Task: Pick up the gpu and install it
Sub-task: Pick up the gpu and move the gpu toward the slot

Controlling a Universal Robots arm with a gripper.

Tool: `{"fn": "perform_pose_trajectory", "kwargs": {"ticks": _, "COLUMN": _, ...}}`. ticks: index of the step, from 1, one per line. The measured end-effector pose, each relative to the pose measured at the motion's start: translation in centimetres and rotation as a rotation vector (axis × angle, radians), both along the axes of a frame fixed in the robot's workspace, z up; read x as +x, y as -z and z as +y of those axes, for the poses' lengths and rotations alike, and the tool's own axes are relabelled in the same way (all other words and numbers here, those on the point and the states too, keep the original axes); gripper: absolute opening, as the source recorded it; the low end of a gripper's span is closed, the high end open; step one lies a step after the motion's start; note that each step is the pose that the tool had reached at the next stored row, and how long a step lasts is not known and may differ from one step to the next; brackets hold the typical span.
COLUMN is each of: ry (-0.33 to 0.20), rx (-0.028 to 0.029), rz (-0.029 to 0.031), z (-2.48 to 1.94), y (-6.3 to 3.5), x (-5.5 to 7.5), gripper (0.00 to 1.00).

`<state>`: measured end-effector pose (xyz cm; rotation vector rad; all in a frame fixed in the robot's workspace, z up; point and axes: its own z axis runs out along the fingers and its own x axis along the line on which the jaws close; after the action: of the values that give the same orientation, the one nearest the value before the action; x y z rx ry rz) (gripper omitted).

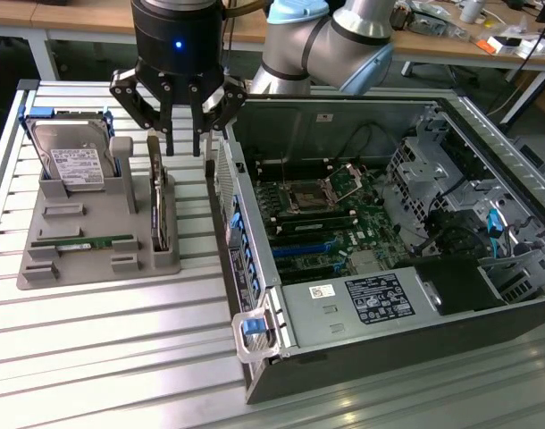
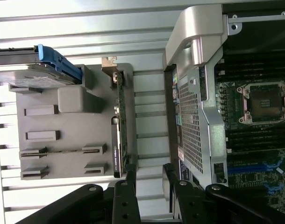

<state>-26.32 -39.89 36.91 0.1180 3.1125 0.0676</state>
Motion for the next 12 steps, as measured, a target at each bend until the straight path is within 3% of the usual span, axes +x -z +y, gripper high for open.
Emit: {"fn": "perform_pose_trajectory", "kwargs": {"ticks": 12, "ry": 0.000, "rx": 0.0000, "rz": 0.0000, "z": 0.00, "y": 0.23, "x": 0.00, "gripper": 0.36}}
